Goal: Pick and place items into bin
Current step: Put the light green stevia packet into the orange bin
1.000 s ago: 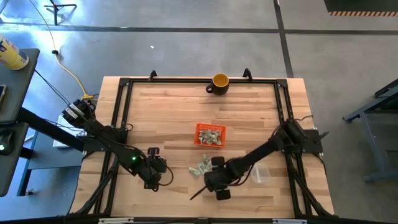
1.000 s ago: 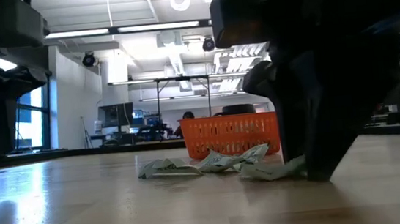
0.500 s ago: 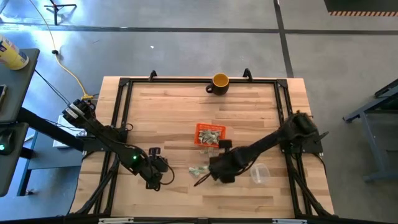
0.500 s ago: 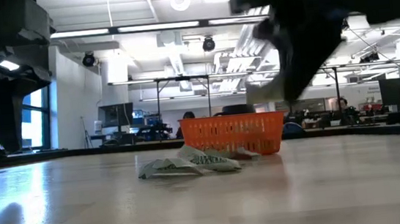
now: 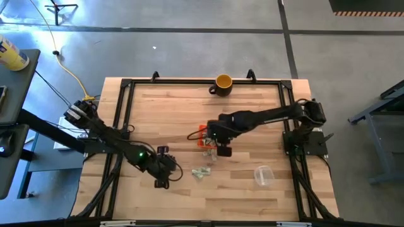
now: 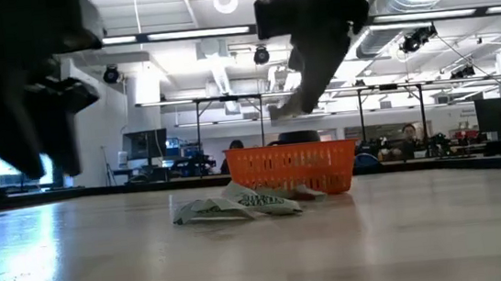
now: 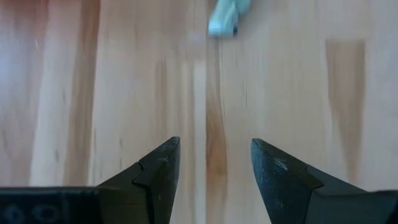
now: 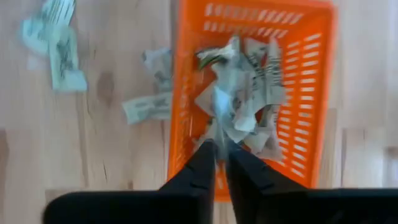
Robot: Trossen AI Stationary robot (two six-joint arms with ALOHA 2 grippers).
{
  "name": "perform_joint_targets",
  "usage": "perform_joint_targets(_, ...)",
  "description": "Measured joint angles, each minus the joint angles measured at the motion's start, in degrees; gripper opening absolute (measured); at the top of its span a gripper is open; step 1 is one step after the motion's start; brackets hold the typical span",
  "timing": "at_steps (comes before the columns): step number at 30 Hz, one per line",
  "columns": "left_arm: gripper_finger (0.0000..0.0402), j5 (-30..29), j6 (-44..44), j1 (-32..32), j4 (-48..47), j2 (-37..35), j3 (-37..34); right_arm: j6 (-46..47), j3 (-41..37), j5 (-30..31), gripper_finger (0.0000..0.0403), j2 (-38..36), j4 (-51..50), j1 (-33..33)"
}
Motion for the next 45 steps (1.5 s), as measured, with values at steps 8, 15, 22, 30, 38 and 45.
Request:
perform_joint_targets(8, 0.023, 4.64, 11.5, 6.82, 11.42, 4.65, 0.07, -5.94, 0.01, 2.25, 0.0157, 0.1, -3.19, -0.38)
perform_joint_targets(15, 0.023, 8.4, 21.99, 9.41, 23.15, 13.97, 0.86, -11.33, -0.05, 1.63, 0.0263, -1.55, -13.38, 1.74)
perform_joint_targets(22, 0.023, 11.16, 21.93, 10.92, 23.71, 14.37, 5.99, -9.61, -7.93, 8.77, 0.0288, -10.35, -5.56, 3.56)
perform_joint_targets(30, 0.023, 15.59, 15.96, 10.33, 24.17, 18.07, 6.47, -2.39, -21.41, 12.01, 0.0289, -19.57, 1.43, 4.1)
perform_joint_targets(38, 0.016, 14.43, 16.93, 11.17, 24.17, 21.19, 8.92, 0.75, -23.41, 14.51, 0.0289, -19.45, 3.79, 4.99)
perform_joint_targets(45, 0.0036, 11.84, 18.79, 11.99, 14.41, 20.19, 11.72, 0.94, -23.42, 16.92, 0.0289, -20.16, 3.72, 4.9)
